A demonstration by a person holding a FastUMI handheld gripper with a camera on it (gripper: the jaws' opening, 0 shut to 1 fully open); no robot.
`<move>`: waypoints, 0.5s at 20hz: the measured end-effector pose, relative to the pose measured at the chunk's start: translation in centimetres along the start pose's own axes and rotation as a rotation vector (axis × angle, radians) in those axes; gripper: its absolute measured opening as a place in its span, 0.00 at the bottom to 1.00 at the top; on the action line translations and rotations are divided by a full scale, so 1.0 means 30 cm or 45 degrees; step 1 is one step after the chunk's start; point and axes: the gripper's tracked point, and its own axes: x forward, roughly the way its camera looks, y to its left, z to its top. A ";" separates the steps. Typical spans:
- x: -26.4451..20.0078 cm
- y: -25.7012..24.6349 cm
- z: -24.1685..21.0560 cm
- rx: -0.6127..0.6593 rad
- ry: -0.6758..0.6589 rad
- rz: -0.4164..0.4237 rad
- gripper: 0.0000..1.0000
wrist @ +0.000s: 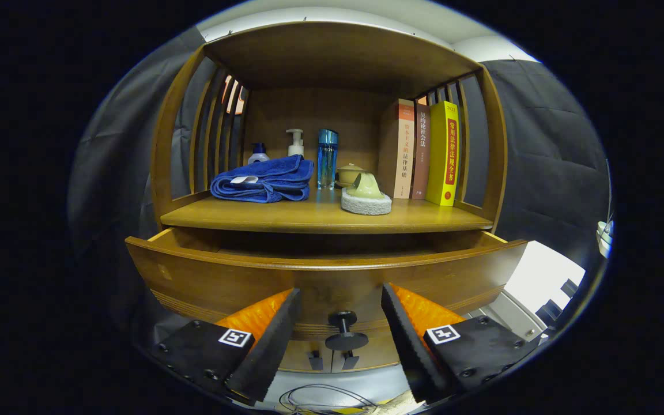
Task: Pull open the drawer, take out the items inside it, and place them on the countertop above the cabinet.
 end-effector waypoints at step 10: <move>0.189 0.017 0.017 -0.007 0.010 -0.009 0.95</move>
